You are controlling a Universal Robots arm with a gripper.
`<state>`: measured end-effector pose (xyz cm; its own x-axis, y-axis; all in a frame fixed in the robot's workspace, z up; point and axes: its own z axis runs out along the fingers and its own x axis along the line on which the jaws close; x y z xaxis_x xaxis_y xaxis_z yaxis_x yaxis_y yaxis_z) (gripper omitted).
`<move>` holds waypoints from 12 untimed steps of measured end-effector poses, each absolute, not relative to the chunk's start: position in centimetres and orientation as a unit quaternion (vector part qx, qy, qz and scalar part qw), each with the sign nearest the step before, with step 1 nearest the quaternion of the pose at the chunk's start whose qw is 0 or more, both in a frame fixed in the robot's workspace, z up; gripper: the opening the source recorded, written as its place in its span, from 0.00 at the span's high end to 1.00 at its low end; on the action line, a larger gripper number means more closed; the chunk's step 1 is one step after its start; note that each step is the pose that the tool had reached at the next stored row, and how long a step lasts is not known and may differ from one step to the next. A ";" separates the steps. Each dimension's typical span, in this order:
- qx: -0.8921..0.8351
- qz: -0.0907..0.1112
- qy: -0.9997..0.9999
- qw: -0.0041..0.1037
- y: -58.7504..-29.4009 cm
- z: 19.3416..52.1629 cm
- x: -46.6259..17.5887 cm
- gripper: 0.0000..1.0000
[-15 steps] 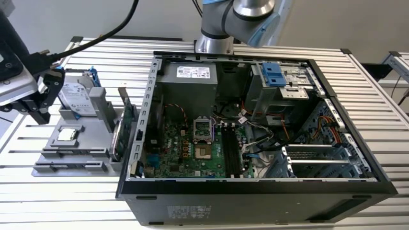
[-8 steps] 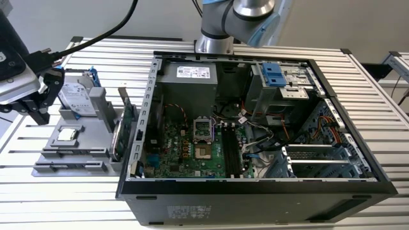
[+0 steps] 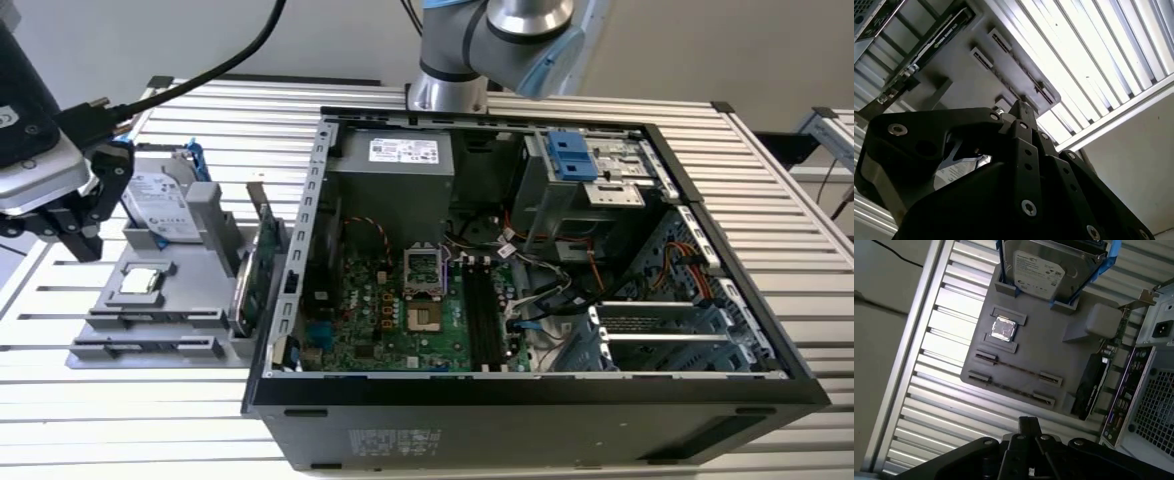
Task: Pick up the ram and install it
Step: 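Pick up the ram and move it above insertion slot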
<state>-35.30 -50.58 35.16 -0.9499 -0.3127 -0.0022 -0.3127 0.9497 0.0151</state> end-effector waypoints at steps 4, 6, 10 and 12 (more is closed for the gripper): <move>0.170 -0.006 -0.985 0.000 -50.6 35.2 -35.3 1.00; 0.177 -0.006 -0.984 0.001 -50.6 35.2 -35.3 1.00; 0.189 -0.004 -0.982 0.001 -50.6 35.2 -35.3 1.00; 0.196 -0.004 -0.981 0.001 -50.6 35.2 -35.3 1.00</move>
